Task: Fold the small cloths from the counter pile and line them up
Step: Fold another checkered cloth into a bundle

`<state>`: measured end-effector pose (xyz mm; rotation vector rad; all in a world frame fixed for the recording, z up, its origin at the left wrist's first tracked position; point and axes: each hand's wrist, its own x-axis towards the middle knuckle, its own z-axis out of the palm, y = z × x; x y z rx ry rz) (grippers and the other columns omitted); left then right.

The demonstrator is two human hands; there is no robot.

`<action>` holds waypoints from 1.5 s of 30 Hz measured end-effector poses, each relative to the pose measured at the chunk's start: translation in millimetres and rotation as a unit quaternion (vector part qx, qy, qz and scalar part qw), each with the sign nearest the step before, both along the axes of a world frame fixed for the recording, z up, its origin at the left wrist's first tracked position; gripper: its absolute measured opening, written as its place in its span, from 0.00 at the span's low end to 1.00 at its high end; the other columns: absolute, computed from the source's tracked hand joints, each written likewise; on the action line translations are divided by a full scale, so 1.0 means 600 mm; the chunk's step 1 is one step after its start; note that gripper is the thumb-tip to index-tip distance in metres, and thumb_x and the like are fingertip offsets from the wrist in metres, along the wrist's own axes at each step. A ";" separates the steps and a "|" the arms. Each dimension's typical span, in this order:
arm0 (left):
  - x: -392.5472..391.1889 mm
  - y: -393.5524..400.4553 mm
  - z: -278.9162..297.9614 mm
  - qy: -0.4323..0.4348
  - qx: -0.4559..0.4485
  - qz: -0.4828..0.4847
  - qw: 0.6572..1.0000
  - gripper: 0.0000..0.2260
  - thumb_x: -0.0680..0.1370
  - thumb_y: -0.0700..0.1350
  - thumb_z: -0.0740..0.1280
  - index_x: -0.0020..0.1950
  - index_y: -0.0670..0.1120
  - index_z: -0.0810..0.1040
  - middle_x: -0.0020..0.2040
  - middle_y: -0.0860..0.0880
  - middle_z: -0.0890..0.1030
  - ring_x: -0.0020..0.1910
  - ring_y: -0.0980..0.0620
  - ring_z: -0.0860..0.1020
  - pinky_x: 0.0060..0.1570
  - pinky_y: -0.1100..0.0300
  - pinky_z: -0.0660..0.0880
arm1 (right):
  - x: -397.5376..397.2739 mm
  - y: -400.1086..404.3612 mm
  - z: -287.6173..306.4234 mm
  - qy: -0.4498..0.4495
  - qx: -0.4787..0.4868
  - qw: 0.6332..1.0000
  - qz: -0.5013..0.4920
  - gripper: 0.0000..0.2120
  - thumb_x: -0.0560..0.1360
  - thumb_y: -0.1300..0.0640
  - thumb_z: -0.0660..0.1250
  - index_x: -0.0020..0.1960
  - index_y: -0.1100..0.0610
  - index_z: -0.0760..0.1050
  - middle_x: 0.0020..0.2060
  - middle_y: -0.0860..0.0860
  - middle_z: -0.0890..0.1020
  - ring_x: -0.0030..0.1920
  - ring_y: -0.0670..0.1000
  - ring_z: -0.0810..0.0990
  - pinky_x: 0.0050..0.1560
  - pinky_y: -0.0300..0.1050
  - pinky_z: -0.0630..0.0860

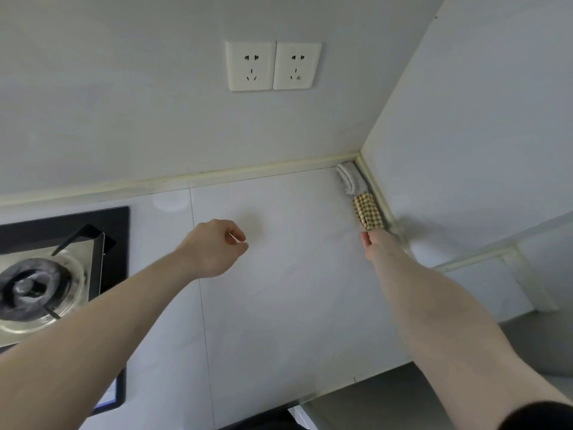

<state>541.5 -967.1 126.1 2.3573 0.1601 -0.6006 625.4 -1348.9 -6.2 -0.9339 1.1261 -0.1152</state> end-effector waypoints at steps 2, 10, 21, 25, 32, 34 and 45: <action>-0.005 0.005 0.001 0.002 0.001 0.006 1.000 0.05 0.79 0.53 0.69 0.54 0.56 0.81 0.49 0.56 0.83 0.47 0.51 0.84 0.46 0.58 0.79 | -0.022 0.014 0.014 0.008 -0.023 0.997 0.070 0.22 0.85 0.65 0.53 0.78 0.65 0.59 0.75 0.61 0.68 0.56 0.55 0.81 0.60 0.46 0.81; -0.081 0.056 0.000 -0.006 0.004 0.037 0.999 0.06 0.79 0.51 0.68 0.55 0.56 0.81 0.51 0.58 0.81 0.46 0.55 0.80 0.48 0.58 0.79 | -0.131 0.167 0.000 0.134 -0.269 0.925 0.233 0.23 0.80 0.64 0.65 0.74 0.64 0.69 0.71 0.62 0.73 0.68 0.62 0.76 0.60 0.48 0.75; -0.385 0.331 0.025 -0.028 -0.043 0.206 0.977 0.10 0.79 0.48 0.72 0.59 0.55 0.81 0.56 0.57 0.82 0.52 0.58 0.81 0.58 0.59 0.78 | -0.337 0.607 0.094 -0.134 -0.309 0.726 0.600 0.23 0.78 0.65 0.65 0.71 0.51 0.72 0.67 0.49 0.69 0.59 0.50 0.76 0.55 0.42 0.76; -0.534 0.435 0.050 -0.052 -0.030 0.272 0.961 0.12 0.80 0.48 0.71 0.63 0.55 0.79 0.60 0.57 0.80 0.52 0.59 0.80 0.52 0.62 0.77 | -0.423 0.743 0.161 -0.214 -0.303 0.661 0.653 0.24 0.78 0.63 0.66 0.72 0.49 0.70 0.66 0.45 0.70 0.60 0.48 0.77 0.52 0.35 0.75; -0.759 0.588 0.087 -0.106 0.010 0.357 0.928 0.12 0.79 0.46 0.70 0.62 0.57 0.78 0.63 0.55 0.75 0.56 0.57 0.78 0.53 0.59 0.76 | -0.600 0.945 0.242 -0.286 -0.265 0.574 0.720 0.24 0.79 0.59 0.68 0.72 0.44 0.69 0.67 0.40 0.70 0.64 0.44 0.74 0.54 0.36 0.76; -0.811 0.630 0.094 -0.114 0.018 0.380 0.918 0.12 0.79 0.46 0.70 0.62 0.57 0.78 0.64 0.54 0.75 0.56 0.57 0.78 0.54 0.60 0.75 | -0.649 0.998 0.257 -0.306 -0.265 0.542 0.737 0.24 0.78 0.59 0.69 0.72 0.45 0.69 0.67 0.41 0.71 0.65 0.44 0.74 0.49 0.35 0.78; -0.958 0.850 0.097 -0.133 0.052 0.476 0.868 0.12 0.77 0.45 0.71 0.60 0.56 0.80 0.61 0.54 0.75 0.54 0.60 0.77 0.54 0.62 0.73 | -0.736 1.257 0.256 -0.347 -0.239 0.410 0.809 0.25 0.78 0.56 0.69 0.72 0.42 0.69 0.69 0.39 0.70 0.67 0.42 0.72 0.63 0.44 0.78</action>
